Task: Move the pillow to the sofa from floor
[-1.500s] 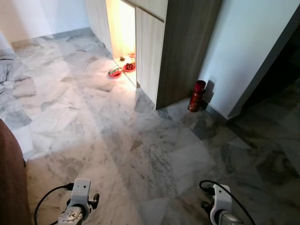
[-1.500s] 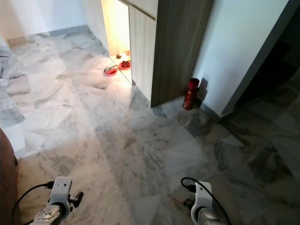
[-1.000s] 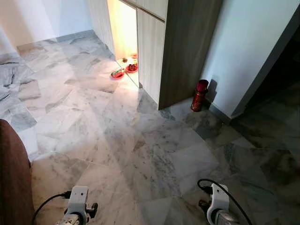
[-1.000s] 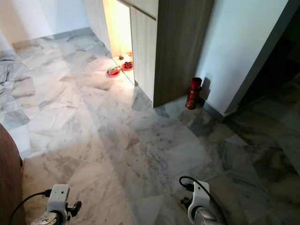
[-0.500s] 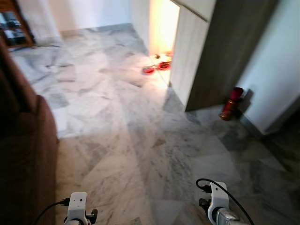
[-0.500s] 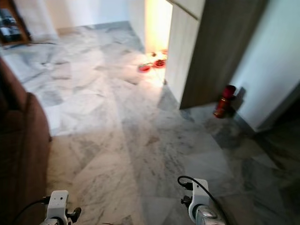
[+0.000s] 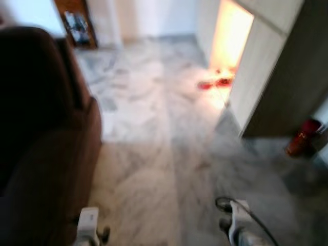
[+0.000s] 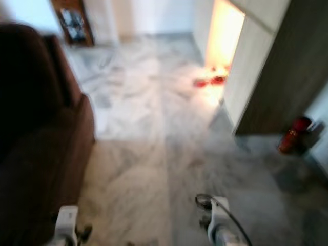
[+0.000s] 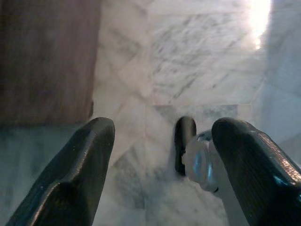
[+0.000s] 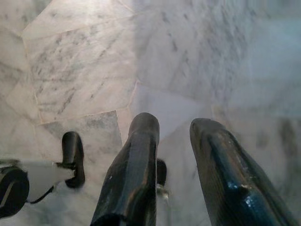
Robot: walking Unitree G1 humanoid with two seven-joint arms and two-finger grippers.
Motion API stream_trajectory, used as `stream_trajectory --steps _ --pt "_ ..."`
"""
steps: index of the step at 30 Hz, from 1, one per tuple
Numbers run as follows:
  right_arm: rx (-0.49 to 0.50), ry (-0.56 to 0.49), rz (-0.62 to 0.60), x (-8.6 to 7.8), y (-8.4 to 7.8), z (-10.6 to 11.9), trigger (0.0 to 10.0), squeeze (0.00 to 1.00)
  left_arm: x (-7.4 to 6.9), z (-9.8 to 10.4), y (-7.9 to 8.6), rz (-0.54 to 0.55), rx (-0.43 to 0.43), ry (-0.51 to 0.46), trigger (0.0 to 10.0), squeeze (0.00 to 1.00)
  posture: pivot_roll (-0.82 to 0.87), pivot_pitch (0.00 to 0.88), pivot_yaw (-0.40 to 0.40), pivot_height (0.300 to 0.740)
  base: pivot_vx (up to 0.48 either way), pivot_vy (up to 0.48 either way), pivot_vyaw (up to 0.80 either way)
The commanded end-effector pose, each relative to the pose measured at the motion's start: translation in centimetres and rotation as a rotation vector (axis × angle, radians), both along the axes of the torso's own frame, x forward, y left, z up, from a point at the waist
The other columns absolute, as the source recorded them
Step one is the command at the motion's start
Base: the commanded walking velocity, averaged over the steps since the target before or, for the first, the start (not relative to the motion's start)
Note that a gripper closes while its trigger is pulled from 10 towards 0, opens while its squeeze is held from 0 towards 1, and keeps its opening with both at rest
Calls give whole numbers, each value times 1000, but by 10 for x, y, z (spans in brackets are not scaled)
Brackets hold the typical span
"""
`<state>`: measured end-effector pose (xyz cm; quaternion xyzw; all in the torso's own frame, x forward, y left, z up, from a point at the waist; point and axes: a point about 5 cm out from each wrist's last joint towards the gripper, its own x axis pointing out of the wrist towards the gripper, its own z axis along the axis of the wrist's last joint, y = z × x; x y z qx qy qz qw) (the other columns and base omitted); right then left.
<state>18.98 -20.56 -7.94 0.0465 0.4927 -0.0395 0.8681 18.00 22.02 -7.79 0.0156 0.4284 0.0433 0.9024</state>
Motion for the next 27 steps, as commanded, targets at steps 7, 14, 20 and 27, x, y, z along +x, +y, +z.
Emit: stream_trajectory --steps 7,14,20,27 --pt "8 -7 17 4 6 1 10000 0 -4 -1 3 -4 12 17 10000 0 35 9 -33 740 0 0 800" --pt "4 -5 22 4 5 1 10000 0 -4 -1 4 5 14 17 10000 0 34 25 -35 740 0 0 800" --pt "1 -5 27 5 4 2 10000 0 -4 -2 4 7 22 28 10000 0 36 36 -39 740 0 0 751" --pt "17 1 28 5 4 2 10000 0 -6 -3 3 6 30 49 10000 0 37 40 -44 740 0 0 0"
